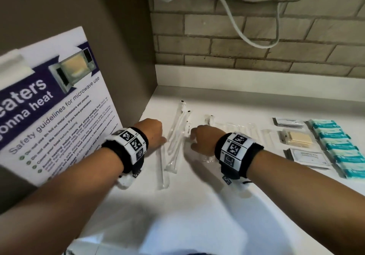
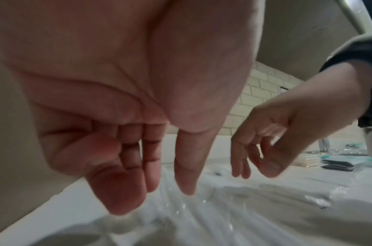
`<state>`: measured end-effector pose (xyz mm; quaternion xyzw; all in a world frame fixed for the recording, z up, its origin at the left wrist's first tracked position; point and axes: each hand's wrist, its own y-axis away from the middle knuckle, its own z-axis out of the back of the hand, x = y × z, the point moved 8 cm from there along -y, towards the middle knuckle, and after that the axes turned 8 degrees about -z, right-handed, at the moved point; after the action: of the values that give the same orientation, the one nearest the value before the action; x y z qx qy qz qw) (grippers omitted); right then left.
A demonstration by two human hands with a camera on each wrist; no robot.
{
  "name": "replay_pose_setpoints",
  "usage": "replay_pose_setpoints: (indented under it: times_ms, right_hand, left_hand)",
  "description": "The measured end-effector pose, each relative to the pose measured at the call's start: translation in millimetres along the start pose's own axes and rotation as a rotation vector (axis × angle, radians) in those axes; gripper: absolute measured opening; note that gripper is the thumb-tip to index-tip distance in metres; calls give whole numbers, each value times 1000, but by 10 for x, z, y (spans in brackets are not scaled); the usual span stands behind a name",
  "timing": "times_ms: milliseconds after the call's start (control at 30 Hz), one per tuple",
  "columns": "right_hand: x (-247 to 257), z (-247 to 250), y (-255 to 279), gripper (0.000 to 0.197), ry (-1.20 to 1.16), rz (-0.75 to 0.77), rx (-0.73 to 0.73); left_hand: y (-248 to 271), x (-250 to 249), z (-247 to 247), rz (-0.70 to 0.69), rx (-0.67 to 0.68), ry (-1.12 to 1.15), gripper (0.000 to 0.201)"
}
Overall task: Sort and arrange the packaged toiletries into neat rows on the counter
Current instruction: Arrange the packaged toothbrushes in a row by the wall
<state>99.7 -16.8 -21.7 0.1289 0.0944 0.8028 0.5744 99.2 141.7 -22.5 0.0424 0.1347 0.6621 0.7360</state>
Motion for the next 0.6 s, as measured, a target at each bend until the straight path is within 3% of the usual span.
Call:
replay_pose_setpoints:
  times_ms: [133, 167, 200, 300, 367, 433, 600]
  right_hand:
    - [109, 56, -126, 36, -93, -78, -12]
    - [666, -24, -301, 36, -73, 1, 36]
    - [626, -40, -292, 36, -71, -36, 53]
    - [628, -151, -302, 39, -82, -98, 117]
    - [525, -190, -342, 29, -115, -145, 139]
    - [474, -215, -338, 21, -172, -190, 180]
    - [367, -161, -411, 24, -224, -247, 174]
  left_hand:
    - [39, 44, -174, 73, 75, 27, 51]
    - [315, 529, -272, 194, 87, 78, 53]
    - [302, 479, -312, 191, 103, 92, 53]
    - [306, 527, -388, 233, 90, 235, 37]
    - [259, 495, -347, 225, 91, 219, 28]
    - [197, 534, -277, 236, 64, 189, 26]
    - [-76, 615, -124, 267, 8, 166, 21]
